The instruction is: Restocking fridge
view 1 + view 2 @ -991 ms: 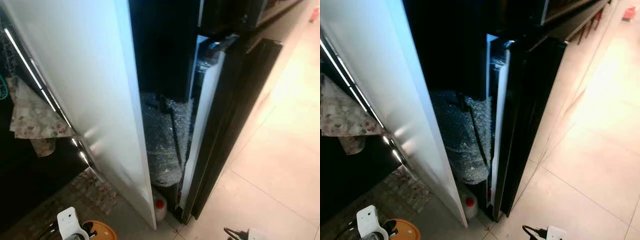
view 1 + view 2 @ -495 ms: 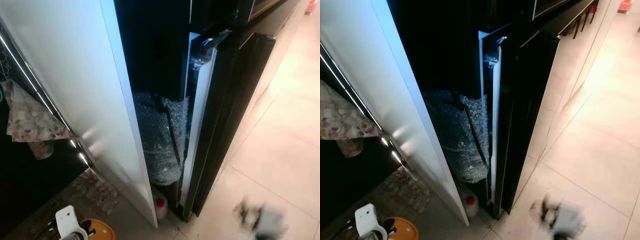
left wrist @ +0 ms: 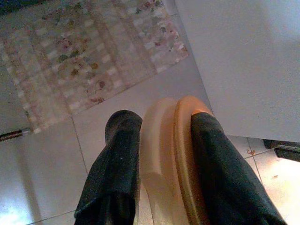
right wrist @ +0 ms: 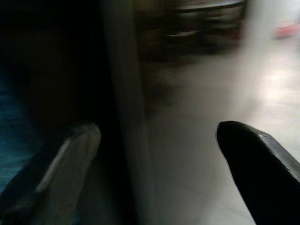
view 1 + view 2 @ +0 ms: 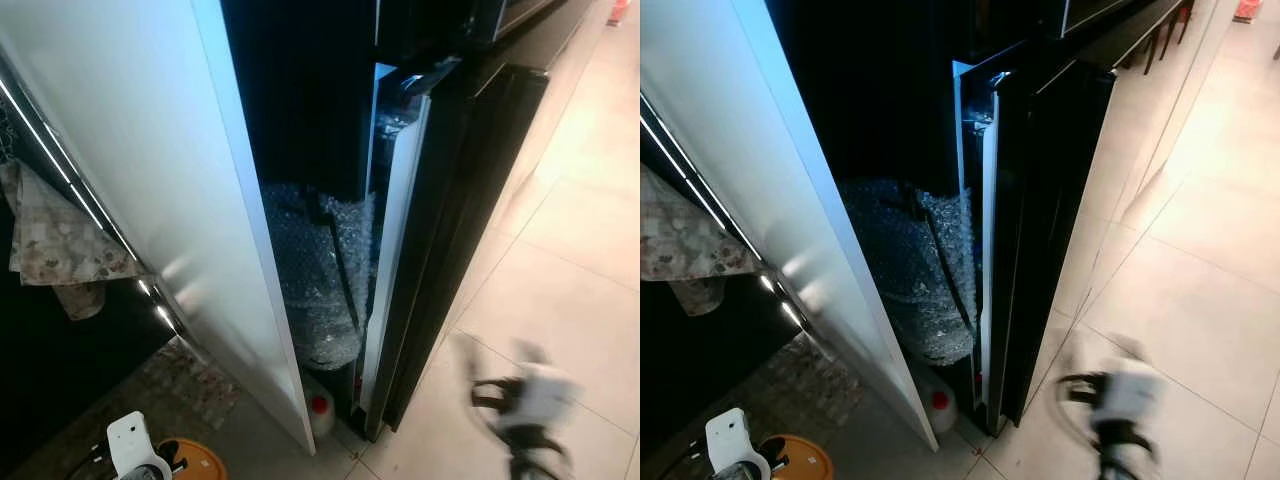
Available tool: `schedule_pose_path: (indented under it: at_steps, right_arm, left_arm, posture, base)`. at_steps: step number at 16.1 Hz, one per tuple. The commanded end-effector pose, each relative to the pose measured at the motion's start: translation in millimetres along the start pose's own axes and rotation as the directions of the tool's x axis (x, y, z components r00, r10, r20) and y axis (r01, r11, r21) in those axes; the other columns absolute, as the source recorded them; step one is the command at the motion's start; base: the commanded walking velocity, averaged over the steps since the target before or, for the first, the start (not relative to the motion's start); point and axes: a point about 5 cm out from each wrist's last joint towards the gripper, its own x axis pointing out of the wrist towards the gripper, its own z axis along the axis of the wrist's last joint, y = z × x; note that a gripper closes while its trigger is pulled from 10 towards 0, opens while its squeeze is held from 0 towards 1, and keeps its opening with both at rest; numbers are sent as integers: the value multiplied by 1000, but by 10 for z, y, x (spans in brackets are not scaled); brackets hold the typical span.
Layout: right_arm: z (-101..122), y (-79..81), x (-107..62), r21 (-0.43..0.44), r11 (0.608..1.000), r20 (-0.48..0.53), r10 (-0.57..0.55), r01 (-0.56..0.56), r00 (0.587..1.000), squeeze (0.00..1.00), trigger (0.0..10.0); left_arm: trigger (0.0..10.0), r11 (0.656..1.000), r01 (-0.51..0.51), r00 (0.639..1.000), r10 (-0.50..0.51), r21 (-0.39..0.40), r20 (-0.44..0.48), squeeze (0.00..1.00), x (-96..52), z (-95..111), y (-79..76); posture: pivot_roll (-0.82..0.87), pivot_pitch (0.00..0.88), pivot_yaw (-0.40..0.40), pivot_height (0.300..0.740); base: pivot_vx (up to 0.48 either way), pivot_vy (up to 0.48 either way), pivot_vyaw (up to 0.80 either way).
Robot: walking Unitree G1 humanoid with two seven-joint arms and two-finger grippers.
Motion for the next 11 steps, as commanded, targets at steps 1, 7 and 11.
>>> schedule_pose_path:
  at_steps: [1, 7, 11]
  right_arm:
    - [22, 121, -24, 57, 996, -19, 77, -76, 997, 0, 10000]
    - [113, 78, -174, 76, 986, -94, 153, -146, 984, 0, 10000]
    - [210, 187, -65, 49, 981, -120, 194, -189, 974, 988, 10000]
  left_arm:
    - [10000, 1000, -21, 1000, 21, 23, -2, 0, -4, 3, 74]
    - [10000, 1000, -16, 1000, 16, 27, -3, 0, -8, -14, 68]
    - [10000, 1000, -18, 1000, 18, 18, -5, 0, -11, -35, 55]
  posture:
    - [-148, 0, 97, 740]
    - [-152, 0, 92, 740]
    - [-130, 0, 67, 740]
  base:
    - [0, 0, 0]
    - [0, 0, 0]
    - [0, 0, 0]
